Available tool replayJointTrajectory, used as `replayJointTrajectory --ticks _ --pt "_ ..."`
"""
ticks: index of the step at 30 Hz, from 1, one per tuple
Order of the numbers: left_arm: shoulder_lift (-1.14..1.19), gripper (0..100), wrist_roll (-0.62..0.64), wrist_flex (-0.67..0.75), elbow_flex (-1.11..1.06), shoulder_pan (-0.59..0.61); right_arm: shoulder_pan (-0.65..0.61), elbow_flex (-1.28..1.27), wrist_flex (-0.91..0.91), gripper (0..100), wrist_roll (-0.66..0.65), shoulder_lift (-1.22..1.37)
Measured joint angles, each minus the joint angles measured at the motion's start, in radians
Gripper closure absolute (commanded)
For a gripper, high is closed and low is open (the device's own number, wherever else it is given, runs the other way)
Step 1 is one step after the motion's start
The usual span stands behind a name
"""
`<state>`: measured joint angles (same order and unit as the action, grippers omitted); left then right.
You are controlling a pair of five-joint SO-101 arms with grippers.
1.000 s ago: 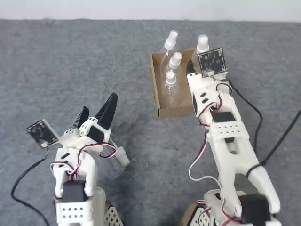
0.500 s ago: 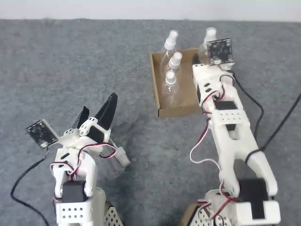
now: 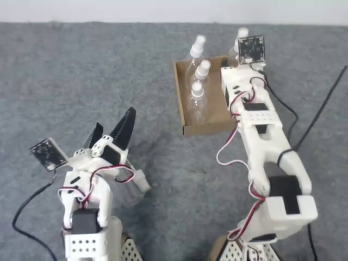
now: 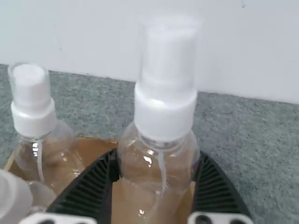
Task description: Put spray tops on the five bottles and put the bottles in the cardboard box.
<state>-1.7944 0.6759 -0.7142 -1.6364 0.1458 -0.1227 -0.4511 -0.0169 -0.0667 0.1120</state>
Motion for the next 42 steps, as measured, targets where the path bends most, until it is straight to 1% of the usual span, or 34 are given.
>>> replayJointTrajectory --ticks 21,34,36,39,42 --pt "0.000 62 0.000 0.000 0.000 0.000 0.011 0.301 -0.002 90.0 0.003 0.373" --pt "0.000 62 0.000 0.000 0.000 0.000 0.012 0.348 -0.005 89.8 0.005 0.417" --pt "0.000 62 0.000 0.000 0.000 0.000 0.012 0.348 -0.005 88.3 0.005 0.417" --pt "0.000 62 0.000 0.000 0.000 0.000 0.012 0.348 -0.005 82.4 0.005 0.417" --pt "0.000 62 0.000 0.000 0.000 0.000 0.012 0.348 -0.005 78.6 0.005 0.417"
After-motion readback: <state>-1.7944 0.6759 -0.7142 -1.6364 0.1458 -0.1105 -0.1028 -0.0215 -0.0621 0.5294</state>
